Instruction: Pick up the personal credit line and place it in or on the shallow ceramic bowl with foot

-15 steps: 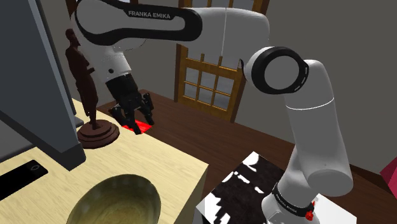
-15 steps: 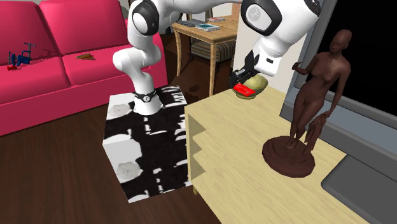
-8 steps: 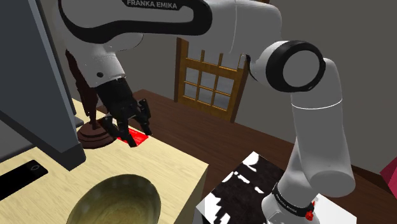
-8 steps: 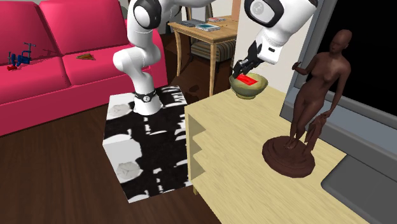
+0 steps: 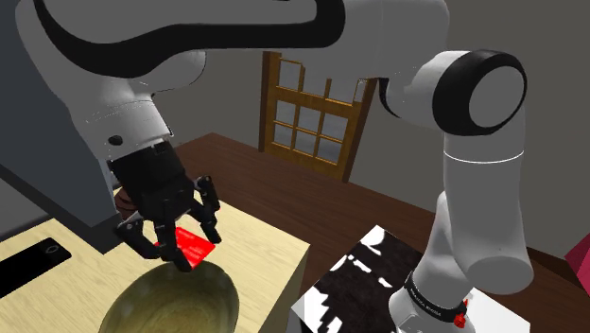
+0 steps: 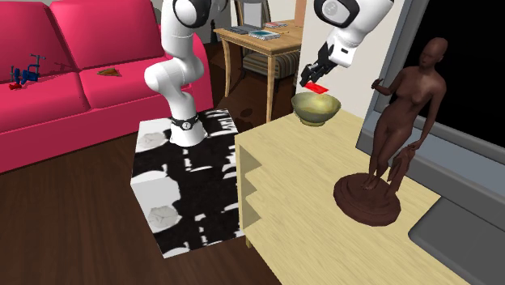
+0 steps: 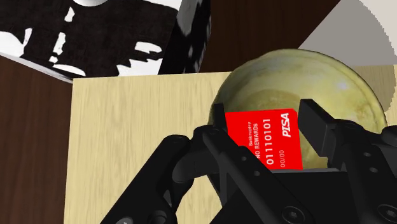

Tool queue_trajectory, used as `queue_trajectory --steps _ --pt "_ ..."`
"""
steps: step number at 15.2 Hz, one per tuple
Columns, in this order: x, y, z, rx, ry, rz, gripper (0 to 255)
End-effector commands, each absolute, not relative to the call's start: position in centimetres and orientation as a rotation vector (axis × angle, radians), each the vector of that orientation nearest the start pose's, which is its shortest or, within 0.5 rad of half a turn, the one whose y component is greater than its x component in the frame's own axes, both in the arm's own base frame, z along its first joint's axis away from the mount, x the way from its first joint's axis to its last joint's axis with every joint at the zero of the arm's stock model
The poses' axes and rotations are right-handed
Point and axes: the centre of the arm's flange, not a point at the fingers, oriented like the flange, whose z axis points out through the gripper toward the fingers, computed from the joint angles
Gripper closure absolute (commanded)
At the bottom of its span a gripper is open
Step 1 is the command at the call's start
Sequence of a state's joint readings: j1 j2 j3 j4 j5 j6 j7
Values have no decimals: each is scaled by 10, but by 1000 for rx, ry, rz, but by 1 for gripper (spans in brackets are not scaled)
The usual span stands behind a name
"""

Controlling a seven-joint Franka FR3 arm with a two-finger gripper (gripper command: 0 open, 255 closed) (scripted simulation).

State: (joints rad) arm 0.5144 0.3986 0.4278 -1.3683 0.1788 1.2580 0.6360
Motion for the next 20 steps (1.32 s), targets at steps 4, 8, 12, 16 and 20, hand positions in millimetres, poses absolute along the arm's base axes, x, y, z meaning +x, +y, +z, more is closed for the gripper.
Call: queue_trajectory --steps 4,8,12,16,20 --pt "323 526 491 -3055 -506 918 255" --pt "323 526 470 -3055 -506 918 255" --pt "323 526 449 -3055 -506 918 255" --pt "323 526 428 -3055 -506 918 255" --pt "323 526 411 -3055 -506 918 255"
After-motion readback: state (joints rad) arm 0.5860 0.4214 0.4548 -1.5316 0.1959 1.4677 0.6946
